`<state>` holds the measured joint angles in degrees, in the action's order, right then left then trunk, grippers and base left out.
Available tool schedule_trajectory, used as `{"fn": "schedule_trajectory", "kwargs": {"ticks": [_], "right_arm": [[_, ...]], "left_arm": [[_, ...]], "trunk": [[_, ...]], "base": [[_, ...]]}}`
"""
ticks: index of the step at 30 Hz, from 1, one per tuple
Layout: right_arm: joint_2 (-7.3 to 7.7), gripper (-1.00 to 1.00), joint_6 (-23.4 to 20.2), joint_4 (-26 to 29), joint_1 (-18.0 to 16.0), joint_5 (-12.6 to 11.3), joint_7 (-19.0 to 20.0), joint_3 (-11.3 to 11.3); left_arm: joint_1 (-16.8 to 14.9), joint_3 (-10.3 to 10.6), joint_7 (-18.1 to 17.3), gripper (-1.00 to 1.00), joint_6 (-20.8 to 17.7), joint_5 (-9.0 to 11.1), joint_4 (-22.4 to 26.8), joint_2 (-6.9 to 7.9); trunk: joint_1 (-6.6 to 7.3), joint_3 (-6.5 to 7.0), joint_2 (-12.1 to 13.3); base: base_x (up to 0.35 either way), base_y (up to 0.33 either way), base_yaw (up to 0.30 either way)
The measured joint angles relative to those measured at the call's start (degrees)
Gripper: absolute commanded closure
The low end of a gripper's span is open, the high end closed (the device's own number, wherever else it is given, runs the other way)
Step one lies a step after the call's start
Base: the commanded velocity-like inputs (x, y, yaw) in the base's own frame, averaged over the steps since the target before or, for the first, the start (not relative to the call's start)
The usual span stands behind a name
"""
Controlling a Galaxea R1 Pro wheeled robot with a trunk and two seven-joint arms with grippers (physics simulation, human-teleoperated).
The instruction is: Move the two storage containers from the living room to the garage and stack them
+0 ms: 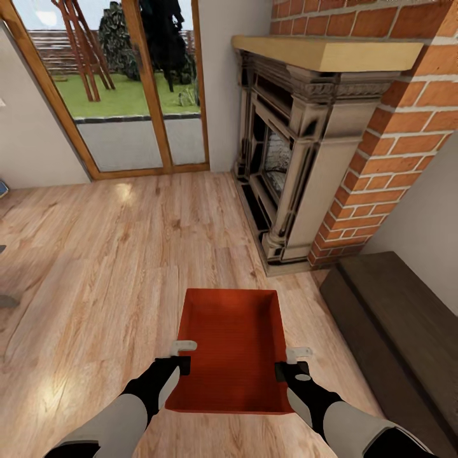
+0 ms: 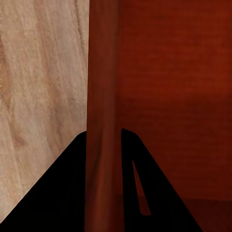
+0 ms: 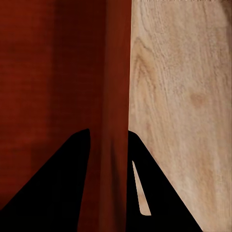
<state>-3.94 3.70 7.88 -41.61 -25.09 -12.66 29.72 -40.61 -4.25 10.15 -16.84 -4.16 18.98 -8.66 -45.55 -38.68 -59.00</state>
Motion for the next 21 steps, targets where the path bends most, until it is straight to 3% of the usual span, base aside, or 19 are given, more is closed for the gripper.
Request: {"fn": "schedule_trajectory", "kwargs": {"ticks": [21], "right_arm": [[0.00,1.00,0.1,0.0,0.0,-0.3,0.0,0.2]], "left_arm": [[0.0,0.1,0.0,1.00,0.0,-0.1,0.1,-0.01]], "trunk": [[4.62,3.77,8.4]], "base": [[0.000,0.000,0.000]]}}
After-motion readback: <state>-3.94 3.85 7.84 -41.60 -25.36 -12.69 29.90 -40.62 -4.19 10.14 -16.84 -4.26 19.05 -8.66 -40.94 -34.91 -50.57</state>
